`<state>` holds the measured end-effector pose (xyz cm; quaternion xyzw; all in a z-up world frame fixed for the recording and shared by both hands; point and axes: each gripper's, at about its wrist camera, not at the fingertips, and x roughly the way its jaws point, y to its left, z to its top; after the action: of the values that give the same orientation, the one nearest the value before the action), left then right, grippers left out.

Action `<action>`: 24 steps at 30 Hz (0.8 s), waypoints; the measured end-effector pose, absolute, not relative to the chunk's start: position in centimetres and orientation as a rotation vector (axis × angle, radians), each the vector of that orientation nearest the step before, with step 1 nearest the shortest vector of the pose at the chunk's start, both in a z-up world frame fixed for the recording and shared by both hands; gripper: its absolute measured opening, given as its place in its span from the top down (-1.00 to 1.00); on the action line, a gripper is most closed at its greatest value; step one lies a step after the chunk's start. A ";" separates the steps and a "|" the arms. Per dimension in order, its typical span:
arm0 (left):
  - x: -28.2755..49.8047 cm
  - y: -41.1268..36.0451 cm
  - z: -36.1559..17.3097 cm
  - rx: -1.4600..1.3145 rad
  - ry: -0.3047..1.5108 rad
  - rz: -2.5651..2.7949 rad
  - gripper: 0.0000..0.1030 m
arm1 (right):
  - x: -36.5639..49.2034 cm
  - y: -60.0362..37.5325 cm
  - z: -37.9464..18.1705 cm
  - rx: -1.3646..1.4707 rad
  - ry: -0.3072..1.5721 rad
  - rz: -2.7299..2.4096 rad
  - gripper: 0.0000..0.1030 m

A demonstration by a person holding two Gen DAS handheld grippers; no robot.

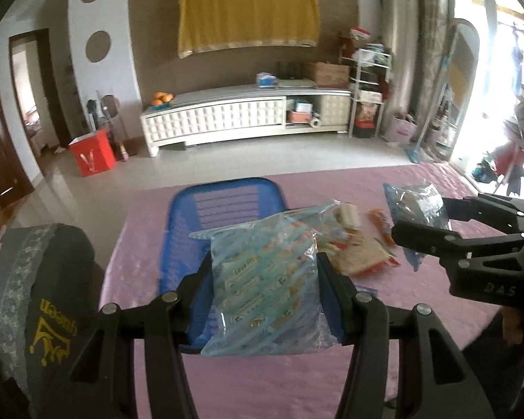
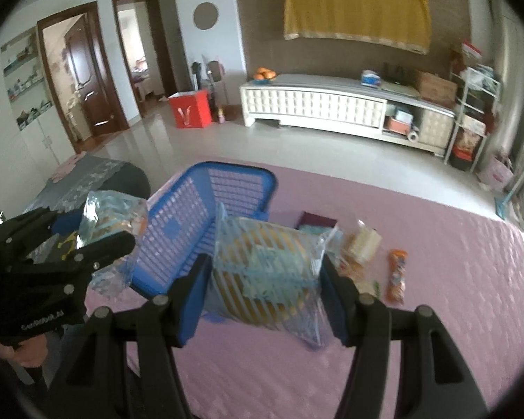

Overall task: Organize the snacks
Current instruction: 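Carry both bags over the blue basket and open both tools to drop them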

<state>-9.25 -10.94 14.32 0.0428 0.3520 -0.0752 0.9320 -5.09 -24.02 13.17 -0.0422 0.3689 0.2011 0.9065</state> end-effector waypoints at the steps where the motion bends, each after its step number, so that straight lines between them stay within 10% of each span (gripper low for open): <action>1: -8.9 -10.2 14.3 0.085 0.722 -0.146 0.00 | -4.6 -23.3 13.0 -0.096 0.765 0.426 -0.25; 24: -2.0 -5.0 6.4 -0.014 0.909 -0.146 -0.03 | -0.1 -16.0 7.1 -0.219 0.945 0.508 -0.25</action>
<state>-1.97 -4.95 6.44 -0.0066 0.4388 -0.0703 0.8958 -0.10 -15.98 7.09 -0.1040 0.4491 0.2415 0.8539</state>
